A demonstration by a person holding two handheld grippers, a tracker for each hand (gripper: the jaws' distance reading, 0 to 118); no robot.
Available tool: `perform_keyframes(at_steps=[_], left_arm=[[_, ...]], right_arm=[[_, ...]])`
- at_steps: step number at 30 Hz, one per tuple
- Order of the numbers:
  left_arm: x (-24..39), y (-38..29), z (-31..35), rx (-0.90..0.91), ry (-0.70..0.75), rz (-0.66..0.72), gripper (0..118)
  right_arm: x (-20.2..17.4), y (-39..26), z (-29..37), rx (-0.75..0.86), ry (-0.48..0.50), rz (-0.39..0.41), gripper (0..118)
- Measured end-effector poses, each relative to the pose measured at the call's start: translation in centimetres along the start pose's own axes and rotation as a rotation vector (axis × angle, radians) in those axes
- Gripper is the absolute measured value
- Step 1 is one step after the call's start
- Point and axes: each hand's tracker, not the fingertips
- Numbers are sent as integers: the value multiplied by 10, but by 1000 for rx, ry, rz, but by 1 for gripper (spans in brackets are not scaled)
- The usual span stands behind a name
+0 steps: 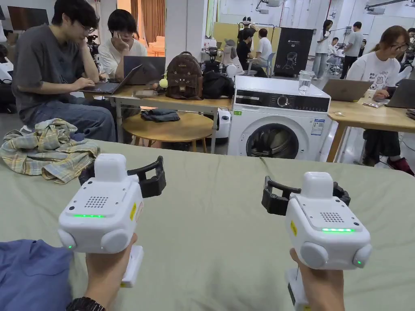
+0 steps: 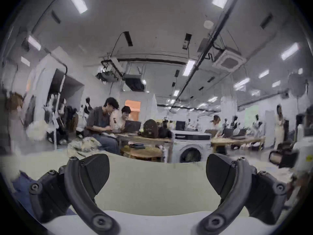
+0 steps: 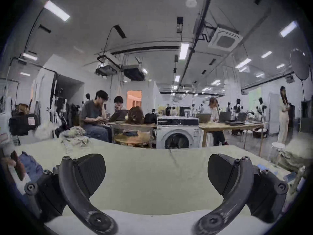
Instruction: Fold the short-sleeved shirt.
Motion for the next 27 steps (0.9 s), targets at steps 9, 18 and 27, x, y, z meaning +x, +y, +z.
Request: perform_keyframes(at_steps=[9, 18, 27], left_arm=[[7, 11, -22, -157, 8, -39, 113], [2, 17, -34, -233, -8, -40, 113], [-4, 21, -31, -242, 18, 12, 113]], right_arm=[[-7, 1, -13, -86, -82, 23, 118], [-9, 4, -17, -80, -122, -19, 118], [-9, 9, -17, -78, -144, -11, 118]])
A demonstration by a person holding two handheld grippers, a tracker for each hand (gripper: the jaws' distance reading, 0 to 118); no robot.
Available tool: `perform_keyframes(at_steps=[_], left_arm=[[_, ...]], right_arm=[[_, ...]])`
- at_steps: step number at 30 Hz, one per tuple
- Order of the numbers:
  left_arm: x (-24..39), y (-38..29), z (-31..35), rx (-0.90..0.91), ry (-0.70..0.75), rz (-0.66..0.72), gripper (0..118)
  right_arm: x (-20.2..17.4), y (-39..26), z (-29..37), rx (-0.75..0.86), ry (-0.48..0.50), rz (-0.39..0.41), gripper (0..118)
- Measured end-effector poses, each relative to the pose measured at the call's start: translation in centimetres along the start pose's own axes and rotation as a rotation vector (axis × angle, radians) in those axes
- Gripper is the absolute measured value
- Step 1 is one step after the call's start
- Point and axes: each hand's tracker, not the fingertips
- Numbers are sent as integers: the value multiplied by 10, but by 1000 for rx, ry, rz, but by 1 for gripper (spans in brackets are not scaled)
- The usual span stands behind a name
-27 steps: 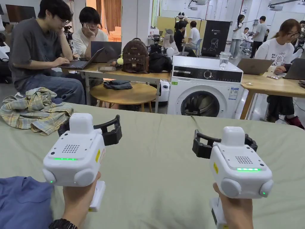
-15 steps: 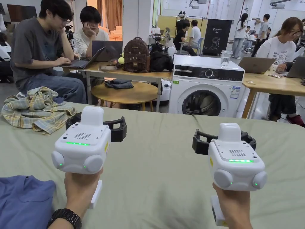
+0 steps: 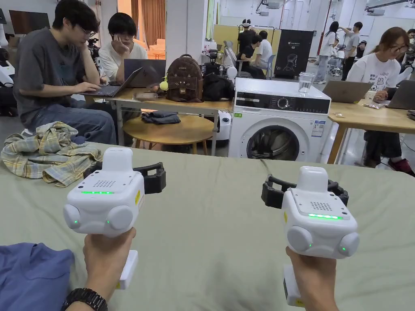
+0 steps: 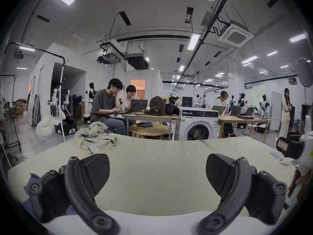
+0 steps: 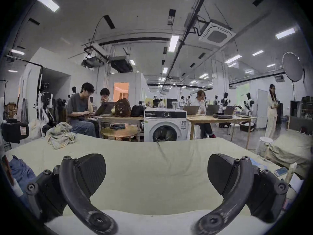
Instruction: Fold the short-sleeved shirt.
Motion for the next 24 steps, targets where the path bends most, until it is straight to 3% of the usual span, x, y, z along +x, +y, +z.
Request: perform_keyframes(at_steps=[8, 16, 24], left_arm=[[5, -2, 2, -4, -5, -45, 113], [-2, -9, 0, -7, 13, 18, 113], [3, -13, 4, -29, 12, -26, 113]], right_arm=[[-1, -5, 3, -14, 25, 23, 118], [-2, -10, 7, -13, 32, 28, 118], [-1, -12, 8, -26, 8, -3, 118]])
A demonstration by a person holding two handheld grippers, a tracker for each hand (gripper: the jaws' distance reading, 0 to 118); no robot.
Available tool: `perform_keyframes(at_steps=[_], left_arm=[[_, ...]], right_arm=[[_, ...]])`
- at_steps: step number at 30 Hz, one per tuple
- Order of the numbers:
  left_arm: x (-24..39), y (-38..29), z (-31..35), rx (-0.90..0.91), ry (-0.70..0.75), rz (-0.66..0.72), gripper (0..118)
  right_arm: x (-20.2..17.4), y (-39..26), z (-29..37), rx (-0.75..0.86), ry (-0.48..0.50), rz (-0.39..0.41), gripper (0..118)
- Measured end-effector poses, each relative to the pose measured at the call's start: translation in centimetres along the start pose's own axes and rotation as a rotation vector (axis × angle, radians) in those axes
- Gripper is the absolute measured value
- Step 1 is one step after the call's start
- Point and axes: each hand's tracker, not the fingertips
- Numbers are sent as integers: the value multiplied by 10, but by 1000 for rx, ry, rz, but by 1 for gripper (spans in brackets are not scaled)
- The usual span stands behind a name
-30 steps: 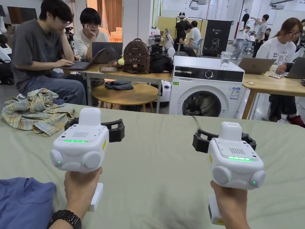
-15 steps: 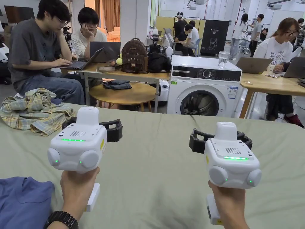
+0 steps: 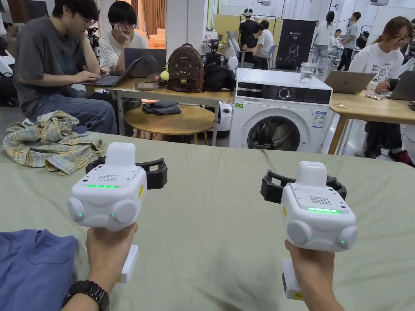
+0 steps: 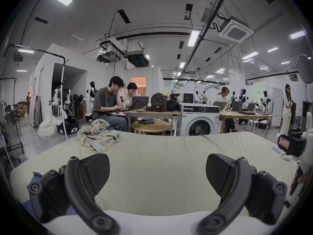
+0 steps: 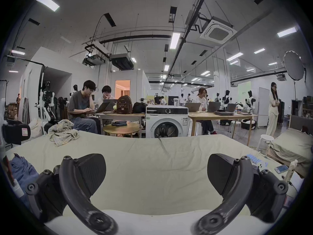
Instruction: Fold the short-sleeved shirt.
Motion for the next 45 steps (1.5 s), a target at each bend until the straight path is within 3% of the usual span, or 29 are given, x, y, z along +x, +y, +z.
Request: perform_keyframes(at_steps=[11, 18, 24, 41, 45], left_arm=[[2, -3, 5, -4, 6, -11, 113], [6, -8, 8, 14, 10, -62, 113], [13, -13, 13, 58, 20, -115, 113], [7, -14, 13, 59, 8, -83, 113], [3, -11, 12, 36, 8, -37, 113]], right_arm=[[4, 1, 2, -2, 10, -35, 117], [2, 0, 7, 29, 1, 16, 117], [2, 0, 10, 53, -4, 4, 117], [-1, 5, 11, 67, 2, 32, 117], [0, 4, 12, 60, -3, 7, 117]])
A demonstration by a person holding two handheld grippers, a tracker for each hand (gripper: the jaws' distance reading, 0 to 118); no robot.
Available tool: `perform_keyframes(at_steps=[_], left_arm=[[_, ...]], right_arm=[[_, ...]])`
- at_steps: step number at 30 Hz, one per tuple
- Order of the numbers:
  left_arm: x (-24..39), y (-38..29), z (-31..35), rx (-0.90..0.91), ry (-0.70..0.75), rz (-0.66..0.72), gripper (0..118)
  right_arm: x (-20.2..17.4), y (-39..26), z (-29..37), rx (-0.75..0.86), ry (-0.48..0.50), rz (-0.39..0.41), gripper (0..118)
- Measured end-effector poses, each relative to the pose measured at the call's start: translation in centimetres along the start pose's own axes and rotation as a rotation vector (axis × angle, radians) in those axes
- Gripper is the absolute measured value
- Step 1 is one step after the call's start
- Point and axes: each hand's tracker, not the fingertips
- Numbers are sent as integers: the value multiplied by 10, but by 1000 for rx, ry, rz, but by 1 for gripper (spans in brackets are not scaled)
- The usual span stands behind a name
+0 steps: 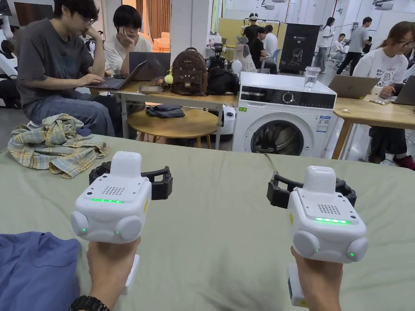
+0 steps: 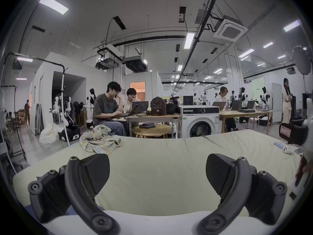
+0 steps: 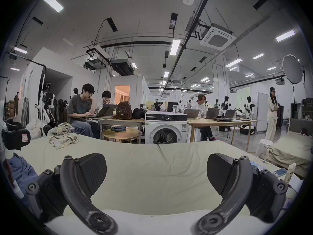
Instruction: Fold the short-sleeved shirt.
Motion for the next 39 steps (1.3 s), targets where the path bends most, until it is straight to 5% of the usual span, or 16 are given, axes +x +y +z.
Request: perform_keyframes(at_steps=[20, 26, 27, 29, 30, 31, 32, 33, 39], left_arm=[[4, 5, 12, 34, 13, -14, 113], [2, 6, 14, 46, 10, -6, 110], [2, 6, 16, 53, 8, -7, 105], [4, 7, 18, 56, 6, -18, 77], [4, 7, 18, 52, 3, -24, 57], [5, 7, 18, 47, -4, -29, 23], [7, 8, 17, 30, 4, -44, 3], [10, 7, 15, 18, 40, -73, 0], [12, 4, 22, 41, -7, -90, 0]], right_arm=[[-5, -2, 1, -32, 7, 3, 117], [-3, -1, 3, -25, -14, -6, 96], [-3, 0, 4, -25, -17, -9, 83], [-1, 1, 5, -23, -23, -19, 44], [-1, 1, 5, -22, -28, -18, 21], [-1, 2, 6, -20, -54, -11, 2], [-1, 3, 6, -11, -62, -11, 0], [0, 3, 8, -3, -55, -20, 0], [2, 6, 8, -19, 6, -10, 0]])
